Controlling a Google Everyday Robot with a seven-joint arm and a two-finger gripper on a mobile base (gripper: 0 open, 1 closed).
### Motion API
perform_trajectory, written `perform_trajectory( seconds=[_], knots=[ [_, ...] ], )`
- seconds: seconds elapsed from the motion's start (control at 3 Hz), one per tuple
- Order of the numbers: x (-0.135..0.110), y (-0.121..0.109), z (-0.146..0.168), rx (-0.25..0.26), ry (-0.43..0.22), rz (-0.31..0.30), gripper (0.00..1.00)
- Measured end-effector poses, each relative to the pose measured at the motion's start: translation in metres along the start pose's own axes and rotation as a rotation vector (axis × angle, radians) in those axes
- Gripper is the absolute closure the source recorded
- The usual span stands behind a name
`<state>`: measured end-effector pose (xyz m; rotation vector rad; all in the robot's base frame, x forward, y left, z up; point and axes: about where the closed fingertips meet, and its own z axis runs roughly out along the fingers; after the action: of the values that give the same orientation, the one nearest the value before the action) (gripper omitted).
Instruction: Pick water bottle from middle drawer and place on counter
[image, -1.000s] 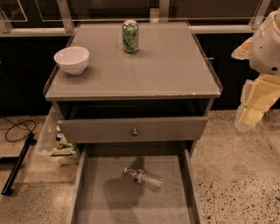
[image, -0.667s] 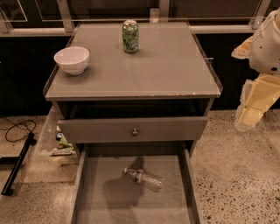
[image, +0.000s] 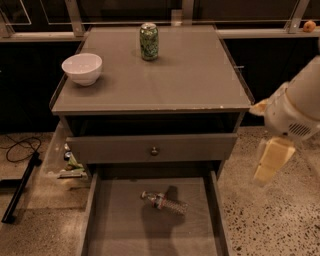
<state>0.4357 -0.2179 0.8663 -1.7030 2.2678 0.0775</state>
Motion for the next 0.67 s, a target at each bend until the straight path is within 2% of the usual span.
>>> perform_trajectory(
  seconds=[0.33, 0.67],
  knots=[
    [0.021, 0.009, 0.066, -0.047, -0.033, 0.015, 0.0],
    [0.034, 0.013, 0.129, -0.055, -0.107, 0.006, 0.0]
  ],
)
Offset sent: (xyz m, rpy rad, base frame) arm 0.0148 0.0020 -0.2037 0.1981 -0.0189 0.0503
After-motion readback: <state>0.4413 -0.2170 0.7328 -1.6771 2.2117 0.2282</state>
